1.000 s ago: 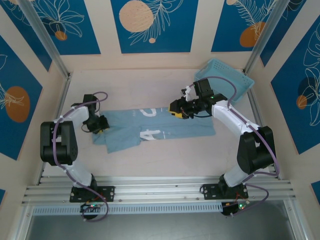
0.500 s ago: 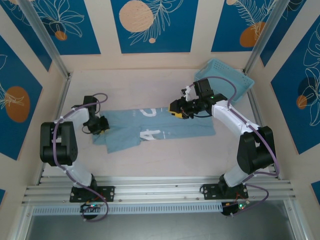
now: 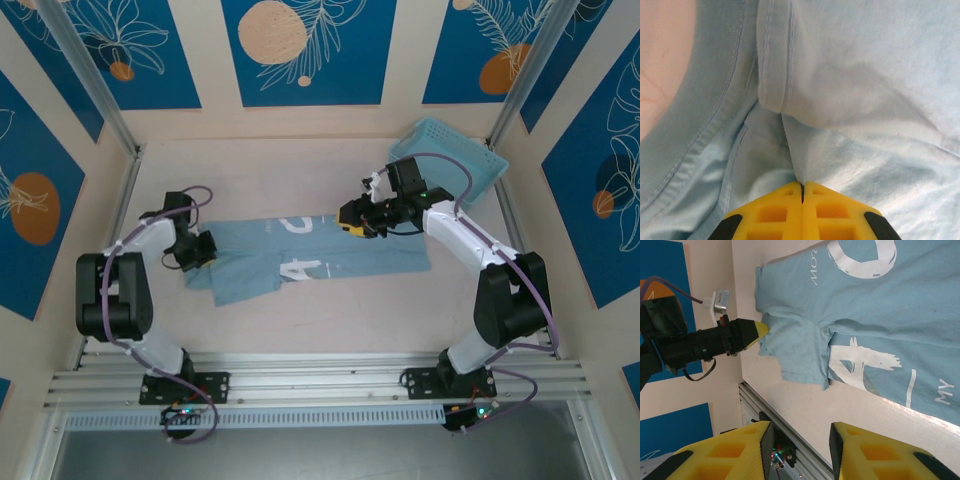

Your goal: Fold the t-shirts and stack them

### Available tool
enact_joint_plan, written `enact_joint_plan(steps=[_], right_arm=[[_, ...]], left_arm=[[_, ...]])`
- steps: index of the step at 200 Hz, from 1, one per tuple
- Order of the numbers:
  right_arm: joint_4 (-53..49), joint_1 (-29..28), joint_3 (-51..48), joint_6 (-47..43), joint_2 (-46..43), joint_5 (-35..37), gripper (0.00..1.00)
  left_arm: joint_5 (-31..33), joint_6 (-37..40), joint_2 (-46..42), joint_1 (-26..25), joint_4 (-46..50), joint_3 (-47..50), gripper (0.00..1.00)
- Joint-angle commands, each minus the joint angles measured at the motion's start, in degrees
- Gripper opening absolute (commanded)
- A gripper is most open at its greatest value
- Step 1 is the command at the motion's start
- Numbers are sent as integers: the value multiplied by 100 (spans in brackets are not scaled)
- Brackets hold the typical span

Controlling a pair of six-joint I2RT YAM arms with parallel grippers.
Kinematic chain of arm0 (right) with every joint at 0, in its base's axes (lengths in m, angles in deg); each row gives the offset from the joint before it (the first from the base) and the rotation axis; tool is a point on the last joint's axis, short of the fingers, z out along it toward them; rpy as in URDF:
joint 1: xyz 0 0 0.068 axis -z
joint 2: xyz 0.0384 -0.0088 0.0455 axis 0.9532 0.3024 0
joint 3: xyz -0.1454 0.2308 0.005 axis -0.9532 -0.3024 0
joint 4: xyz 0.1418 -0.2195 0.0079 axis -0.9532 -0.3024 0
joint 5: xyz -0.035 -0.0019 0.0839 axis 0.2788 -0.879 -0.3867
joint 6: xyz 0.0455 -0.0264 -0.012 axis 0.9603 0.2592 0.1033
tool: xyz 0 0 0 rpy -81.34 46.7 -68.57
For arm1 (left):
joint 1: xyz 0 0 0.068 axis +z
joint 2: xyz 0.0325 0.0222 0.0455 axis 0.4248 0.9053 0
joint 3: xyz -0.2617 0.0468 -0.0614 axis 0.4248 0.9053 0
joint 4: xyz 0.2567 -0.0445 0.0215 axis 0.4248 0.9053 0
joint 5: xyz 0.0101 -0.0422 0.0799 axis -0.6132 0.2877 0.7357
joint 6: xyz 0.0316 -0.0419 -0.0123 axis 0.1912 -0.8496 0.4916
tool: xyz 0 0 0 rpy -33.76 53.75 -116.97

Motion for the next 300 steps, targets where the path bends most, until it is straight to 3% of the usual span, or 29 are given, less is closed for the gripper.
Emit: enact_joint_plan(steps=[1,41,109,208,300], right_arm=[[-104,-31,-14,49,18,-68,37],[-110,-24,28,40,68,-86,37],[-231,-16,108,-22,48,-52,35],[-307,13,26,-54,13,-1,33],[-284,38,-40,-31,-16,66,33]], left_arm=[[-175,-148,-386,-44,372,247,0],[-275,-437,-829,-50,401,509,0],[-133,-704,-563,-46,802,-283,0],[57,-755,1026,-40,2493,-2754,0],[670,-399,2561,-36,2844,-4036,0]])
